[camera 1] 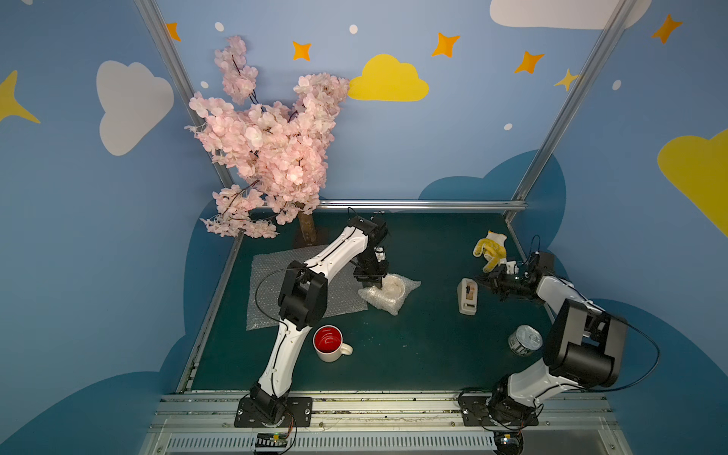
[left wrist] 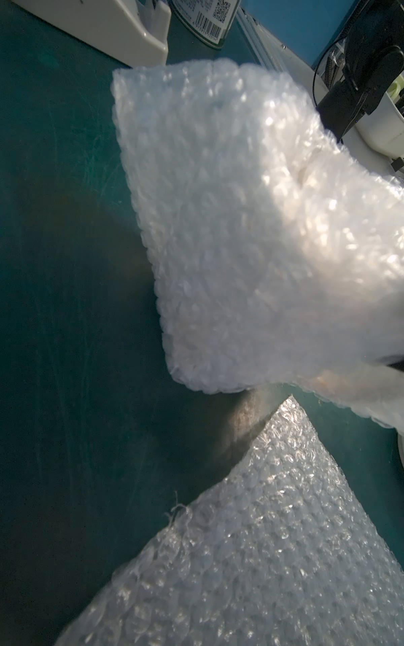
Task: Wrap mugs in bubble wrap
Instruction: Tear off the tape using the Tape Cutter.
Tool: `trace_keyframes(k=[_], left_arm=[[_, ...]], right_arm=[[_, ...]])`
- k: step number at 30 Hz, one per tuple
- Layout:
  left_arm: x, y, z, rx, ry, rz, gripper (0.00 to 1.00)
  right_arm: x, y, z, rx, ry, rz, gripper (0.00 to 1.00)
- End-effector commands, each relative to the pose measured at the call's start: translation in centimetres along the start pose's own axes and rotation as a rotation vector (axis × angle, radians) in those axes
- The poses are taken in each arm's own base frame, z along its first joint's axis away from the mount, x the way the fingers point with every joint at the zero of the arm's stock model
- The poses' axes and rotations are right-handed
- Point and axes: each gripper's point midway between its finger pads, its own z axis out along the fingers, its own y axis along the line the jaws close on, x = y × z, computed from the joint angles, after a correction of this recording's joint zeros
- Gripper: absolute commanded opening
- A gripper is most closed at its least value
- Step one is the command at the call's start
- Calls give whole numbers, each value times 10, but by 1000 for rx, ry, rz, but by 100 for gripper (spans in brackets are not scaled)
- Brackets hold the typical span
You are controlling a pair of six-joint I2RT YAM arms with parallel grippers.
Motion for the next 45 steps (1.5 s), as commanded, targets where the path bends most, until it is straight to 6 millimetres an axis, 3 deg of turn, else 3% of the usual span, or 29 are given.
trace_keyframes(k=[1,10,14,35,45], left_arm=[[3,-13,2,50,12,16,3],[5,-12,2,46,13,19,3],[5,-12,4,48,17,15,3],[5,-12,3,48,13,17,3],[4,-14,4,50,13,20,3]], right_arm=[[19,-4,-2,3,29,-17,0],[63,-32,-4,55,71,14,0],[73,-46,-2,80,87,29,0],[78,-98,-2,290,98,61,0],[74,-105,7,285,110,82,0]])
